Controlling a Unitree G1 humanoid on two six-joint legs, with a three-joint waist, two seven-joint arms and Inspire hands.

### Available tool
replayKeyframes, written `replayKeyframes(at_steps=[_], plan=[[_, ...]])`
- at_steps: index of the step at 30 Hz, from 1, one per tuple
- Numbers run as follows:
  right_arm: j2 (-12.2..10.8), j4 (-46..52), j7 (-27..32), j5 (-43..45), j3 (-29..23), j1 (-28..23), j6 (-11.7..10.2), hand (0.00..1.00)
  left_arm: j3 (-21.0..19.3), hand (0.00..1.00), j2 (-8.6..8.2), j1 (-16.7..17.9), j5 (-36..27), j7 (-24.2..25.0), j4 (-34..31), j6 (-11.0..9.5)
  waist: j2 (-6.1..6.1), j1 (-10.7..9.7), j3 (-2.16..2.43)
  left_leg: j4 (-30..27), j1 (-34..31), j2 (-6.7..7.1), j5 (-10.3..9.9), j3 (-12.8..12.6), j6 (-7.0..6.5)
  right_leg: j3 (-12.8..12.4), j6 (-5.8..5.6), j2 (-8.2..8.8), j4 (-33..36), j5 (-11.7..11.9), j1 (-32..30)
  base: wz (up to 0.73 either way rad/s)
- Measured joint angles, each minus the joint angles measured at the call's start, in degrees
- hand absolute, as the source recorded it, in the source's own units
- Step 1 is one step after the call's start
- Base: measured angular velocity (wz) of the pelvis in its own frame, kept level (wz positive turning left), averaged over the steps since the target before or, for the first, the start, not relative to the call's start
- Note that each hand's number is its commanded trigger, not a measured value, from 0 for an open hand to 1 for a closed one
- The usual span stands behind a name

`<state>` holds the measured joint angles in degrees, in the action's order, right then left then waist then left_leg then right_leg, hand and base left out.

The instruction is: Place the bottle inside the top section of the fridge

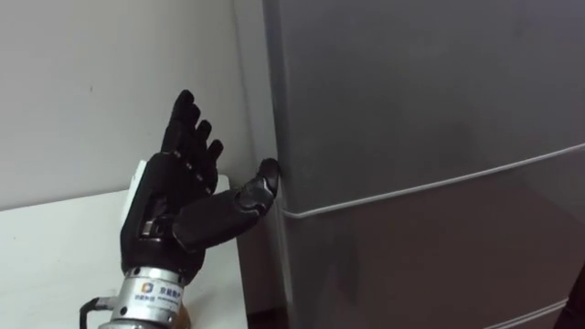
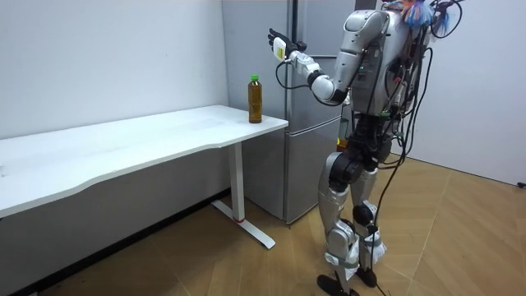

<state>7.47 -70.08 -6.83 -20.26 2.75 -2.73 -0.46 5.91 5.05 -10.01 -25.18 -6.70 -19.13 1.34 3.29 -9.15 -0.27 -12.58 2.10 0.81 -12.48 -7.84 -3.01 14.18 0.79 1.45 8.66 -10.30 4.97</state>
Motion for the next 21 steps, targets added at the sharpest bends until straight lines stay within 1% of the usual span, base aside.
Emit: replayKeyframes(at_steps=[3, 4, 9, 11, 14, 16, 21], plan=[[0.2, 0.0, 0.1, -0.2, 0.5, 0.2, 0.2, 0.00, 0.1, 0.00, -0.11, 0.0, 0.0, 0.1, 0.0, 0.1, 0.25, 0.0, -0.03, -0.1, -0.2, -0.01, 0.0, 0.0, 0.00, 0.0, 0.00, 0.00, 0.0, 0.0, 0.0, 0.05], [0.2, 0.0, 0.0, -0.2, 0.5, 0.2, 0.3, 0.00, 0.4, 0.00, -0.14, 0.0, 0.0, 0.1, 0.0, 0.1, 0.35, -0.2, 0.02, -0.2, -0.3, 0.00, 0.0, 0.0, 0.00, 0.0, 0.00, -0.01, 0.0, 0.0, -0.1, 0.07], [0.5, -0.1, -0.1, -0.2, 0.7, 0.4, 0.6, 0.00, 1.9, 0.00, -0.14, 0.0, -0.2, 0.8, 0.0, 0.5, 0.54, -0.1, -0.03, -0.2, -0.5, 0.04, 0.1, 0.0, -0.11, -0.1, 0.00, 0.02, 0.0, 0.0, -0.1, 0.05], [0.9, -0.1, -0.3, -0.3, 1.6, 0.7, 0.6, 0.00, 2.6, 0.00, -0.18, 0.0, -0.8, 1.3, 0.0, 0.9, 0.80, -0.1, -0.09, -0.2, -0.6, 0.05, 0.1, 0.0, -0.15, -0.2, -0.01, 0.05, 0.0, 0.0, -0.1, 0.02], [1.5, 0.0, -0.6, -0.2, 2.8, 1.2, 0.9, 0.00, 3.4, 0.00, -0.15, 0.0, -1.4, 1.9, 0.0, 1.3, 1.05, -0.1, 0.01, -0.1, -0.8, 0.05, 0.1, 0.0, -0.16, -0.2, -0.01, 0.04, 0.0, 0.0, -0.3, 0.00], [1.6, 0.0, -0.9, -0.2, 2.9, 1.3, 1.3, 0.00, 4.2, 0.00, -0.17, 0.0, -1.6, 2.6, 0.0, 1.3, 1.13, -0.1, 0.03, -0.1, -0.9, 0.04, 0.1, -0.1, -0.17, -0.2, -0.01, 0.04, 0.0, 0.0, -0.5, 0.00], [1.7, 0.0, -0.9, -0.4, 3.6, 1.4, 1.3, 0.00, 5.6, 0.00, -0.09, -0.5, -2.3, 3.7, 0.0, 1.4, 1.10, -0.1, 0.02, -0.2, -1.5, 0.04, 0.2, -0.3, -0.23, -0.3, 0.00, 0.07, 0.1, 0.0, -1.1, 0.00]])
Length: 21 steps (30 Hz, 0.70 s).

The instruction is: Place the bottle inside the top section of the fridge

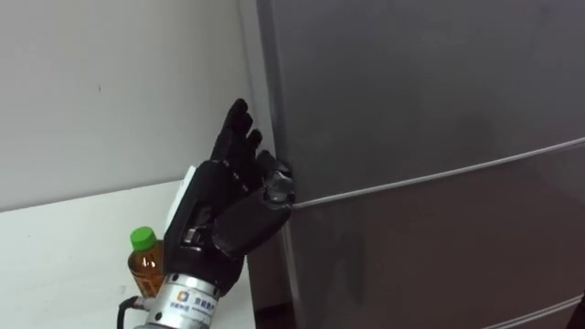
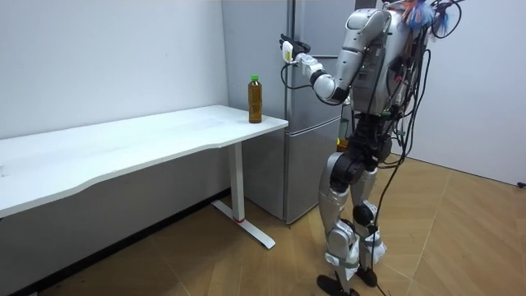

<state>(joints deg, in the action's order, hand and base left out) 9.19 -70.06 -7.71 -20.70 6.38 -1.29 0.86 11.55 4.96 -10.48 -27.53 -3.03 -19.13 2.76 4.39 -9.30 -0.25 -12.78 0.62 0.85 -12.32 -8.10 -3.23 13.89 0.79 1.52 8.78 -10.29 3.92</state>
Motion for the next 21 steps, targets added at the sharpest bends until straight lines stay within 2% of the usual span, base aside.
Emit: replayKeyframes(at_steps=[7, 18, 20, 21], plan=[[0.3, 0.0, 0.0, -1.6, 1.5, 0.1, 0.0, 0.00, 0.6, 0.00, -0.01, 0.0, -1.2, 1.7, 0.0, 0.0, -0.53, 0.1, -0.35, 0.0, 0.1, 0.01, 0.0, -0.7, 0.00, -1.1, -0.03, -0.04, -0.1, 0.0, -0.2, -0.03], [0.3, 0.0, 0.0, -1.6, 1.5, 0.2, 0.0, 0.00, 1.7, 0.01, -0.46, 0.0, -1.2, 2.9, 0.0, 0.0, -0.55, -0.1, -0.30, 0.0, 0.0, -0.01, 0.0, -1.1, -0.01, -1.1, -0.04, -0.05, -0.1, 0.0, -0.1, 0.01], [0.3, 0.0, 0.0, -1.6, 1.5, 0.2, 0.0, 0.00, 2.3, 0.19, -0.50, -0.1, -1.3, 3.6, 0.0, -0.1, -0.58, -0.2, -0.29, 0.0, 0.0, 0.00, 0.0, -1.2, -0.04, -1.0, -0.05, -0.04, -0.2, 0.0, 0.0, 0.06], [0.3, 0.0, 0.0, -1.6, 1.5, 0.2, 0.0, 0.00, 2.3, 0.61, -0.50, -0.1, -1.8, 3.6, 0.0, -0.1, -0.60, -0.2, -0.29, 0.0, 0.0, 0.01, 0.0, -1.2, -0.07, -1.0, -0.05, -0.03, -0.2, 0.0, 0.0, 0.07]])
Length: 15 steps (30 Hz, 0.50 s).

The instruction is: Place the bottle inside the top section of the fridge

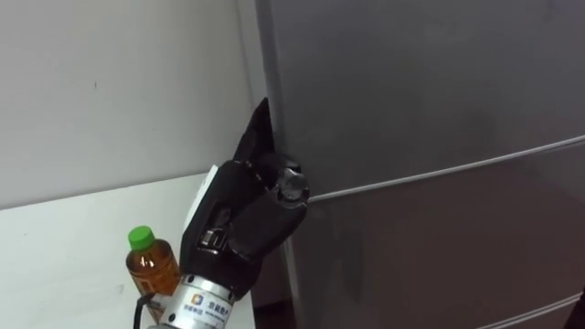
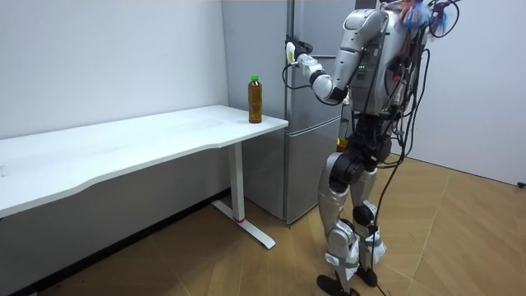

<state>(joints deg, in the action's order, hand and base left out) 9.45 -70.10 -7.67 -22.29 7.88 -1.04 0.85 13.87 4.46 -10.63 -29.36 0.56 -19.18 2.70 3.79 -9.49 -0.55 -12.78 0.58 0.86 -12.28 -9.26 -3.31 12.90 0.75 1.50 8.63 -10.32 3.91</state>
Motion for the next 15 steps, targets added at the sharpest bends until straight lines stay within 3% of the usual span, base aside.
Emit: replayKeyframes(at_steps=[1, 2, 11, 15], plan=[[0.0, 0.0, 0.0, 0.0, 0.1, 0.0, 0.0, 0.00, 0.1, 0.89, 0.02, 0.0, -0.5, 0.0, 0.0, 0.0, -0.01, -0.1, 0.00, 0.0, 0.0, 0.01, 0.0, 0.0, -0.05, 0.1, 0.00, 0.02, 0.0, 0.0, 0.0, 0.07], [0.0, 0.0, 0.0, 0.0, 0.1, 0.0, 0.0, 0.00, 0.1, 1.00, 0.02, 0.0, -0.5, 0.0, 0.0, 0.0, -0.09, -0.1, -0.01, 0.0, 0.0, 0.03, 0.1, 0.0, -0.06, 0.1, 0.00, 0.03, 0.0, 0.0, 0.1, 0.06], [0.0, 0.1, 0.1, 0.0, 2.2, 0.6, -0.3, 0.00, 0.6, 1.00, 0.25, 0.0, -0.4, -0.5, 0.0, -0.1, -1.57, 0.3, 0.38, 0.0, -0.5, 0.20, 0.3, -0.2, -0.33, -0.1, -0.13, 0.23, -0.1, 0.0, 0.1, 0.09], [0.0, 0.1, 0.0, 0.0, 2.3, 0.6, -0.3, 0.00, 0.7, 0.87, 0.26, 0.0, -1.1, -0.4, 0.0, -0.3, -1.51, 0.3, 0.40, 0.0, -0.9, 0.38, 0.3, -0.2, -0.51, 0.0, -0.38, 0.45, 0.0, 0.1, -0.2, 0.09]])
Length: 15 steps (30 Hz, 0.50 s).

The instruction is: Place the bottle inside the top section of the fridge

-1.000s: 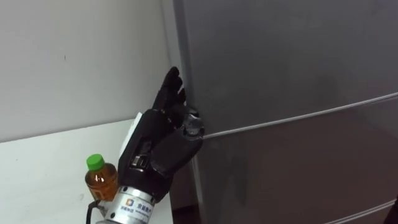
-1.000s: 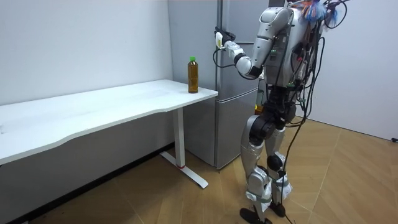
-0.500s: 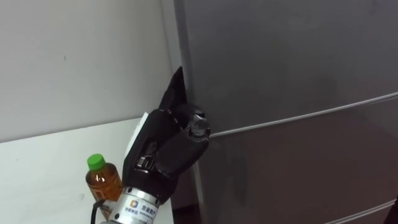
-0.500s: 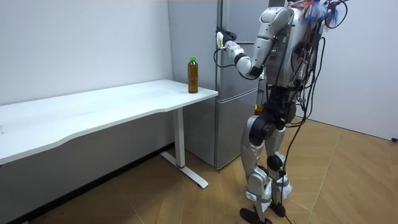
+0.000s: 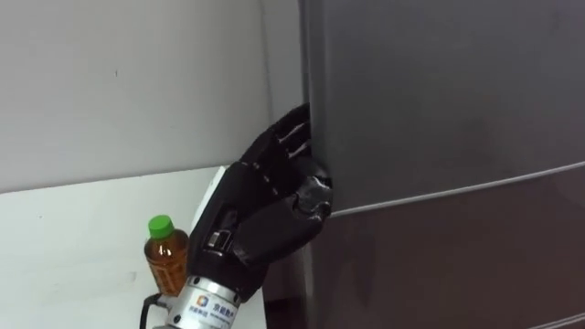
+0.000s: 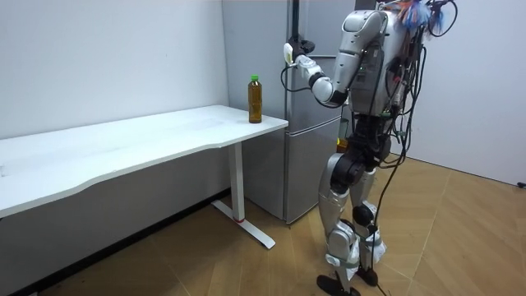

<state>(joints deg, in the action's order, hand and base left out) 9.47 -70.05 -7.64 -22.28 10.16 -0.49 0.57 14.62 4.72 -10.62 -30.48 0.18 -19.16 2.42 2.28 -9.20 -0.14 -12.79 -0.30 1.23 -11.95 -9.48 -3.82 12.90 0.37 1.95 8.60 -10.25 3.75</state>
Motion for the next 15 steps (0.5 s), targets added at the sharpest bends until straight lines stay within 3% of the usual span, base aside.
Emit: replayKeyframes(at_steps=[9, 15], plan=[[0.1, 0.0, 0.2, 0.0, 0.0, 0.0, 0.0, 0.00, 1.6, 0.62, 0.48, 0.0, -0.4, 1.0, 0.0, -1.3, 0.18, 0.1, -0.03, 0.5, -0.1, -0.23, 0.3, -1.5, -0.39, -0.2, -0.51, 0.29, 0.2, 0.4, 0.2, 0.12], [0.2, 0.0, 0.7, 0.0, 0.0, -0.1, 0.0, 0.00, 4.2, 0.59, 0.50, 0.0, -0.7, 1.7, 0.0, -1.5, 0.55, 0.1, -0.20, 1.0, 0.0, -0.18, 0.5, -3.2, -0.87, -0.2, -1.07, 0.72, 0.2, 0.8, 0.2, 0.01]])
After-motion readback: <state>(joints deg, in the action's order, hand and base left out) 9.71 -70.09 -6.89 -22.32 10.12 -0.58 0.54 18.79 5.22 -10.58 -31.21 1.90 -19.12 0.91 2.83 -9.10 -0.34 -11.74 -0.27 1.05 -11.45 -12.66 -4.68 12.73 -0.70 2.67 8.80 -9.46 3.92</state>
